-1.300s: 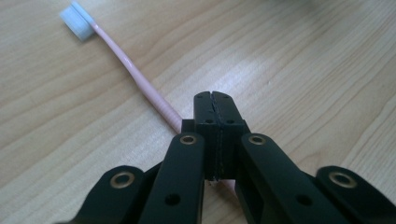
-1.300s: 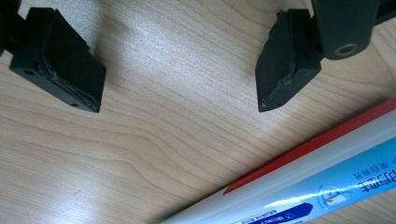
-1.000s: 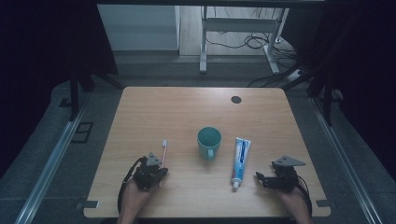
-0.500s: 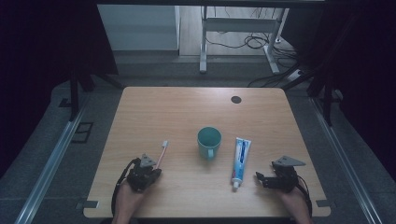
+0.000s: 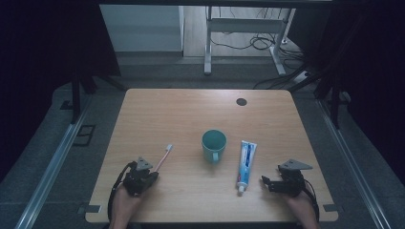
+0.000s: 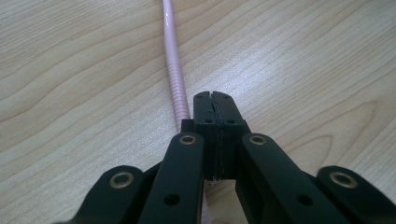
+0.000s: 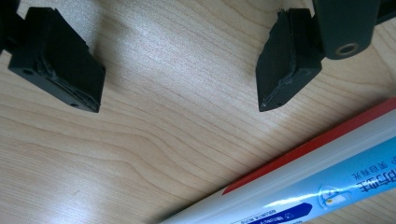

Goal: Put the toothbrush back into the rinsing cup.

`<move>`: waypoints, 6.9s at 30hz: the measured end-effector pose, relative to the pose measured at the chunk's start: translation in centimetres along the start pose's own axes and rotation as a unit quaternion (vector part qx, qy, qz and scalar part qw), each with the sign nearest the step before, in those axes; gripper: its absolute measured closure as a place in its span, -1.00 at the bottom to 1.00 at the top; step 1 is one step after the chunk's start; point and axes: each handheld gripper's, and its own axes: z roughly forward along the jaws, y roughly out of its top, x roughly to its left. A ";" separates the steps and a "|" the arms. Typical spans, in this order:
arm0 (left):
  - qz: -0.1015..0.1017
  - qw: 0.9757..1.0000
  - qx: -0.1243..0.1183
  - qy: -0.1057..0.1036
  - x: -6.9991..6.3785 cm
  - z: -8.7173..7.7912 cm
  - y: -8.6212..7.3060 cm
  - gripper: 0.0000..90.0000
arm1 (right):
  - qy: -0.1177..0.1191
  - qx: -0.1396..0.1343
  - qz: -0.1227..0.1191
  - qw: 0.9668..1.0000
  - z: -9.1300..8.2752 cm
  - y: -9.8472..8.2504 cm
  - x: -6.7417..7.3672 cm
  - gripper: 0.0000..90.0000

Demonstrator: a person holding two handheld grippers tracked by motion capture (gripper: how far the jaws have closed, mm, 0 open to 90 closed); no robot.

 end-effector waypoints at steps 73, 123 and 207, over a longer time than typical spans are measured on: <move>-0.006 0.974 0.227 0.005 2.4 3.5 9.1 0.30 | -0.001 0.001 -0.001 1.000 0.0 0.0 0.0 -0.66; 0.012 0.977 0.211 -0.025 1.6 3.1 12.4 0.87 | -0.001 0.001 -0.001 1.000 0.0 0.0 0.0 -0.66; 0.089 0.984 -0.098 -0.117 -4.9 -1.9 20.9 0.87 | -0.001 0.000 -0.002 1.000 0.0 0.0 0.0 -0.66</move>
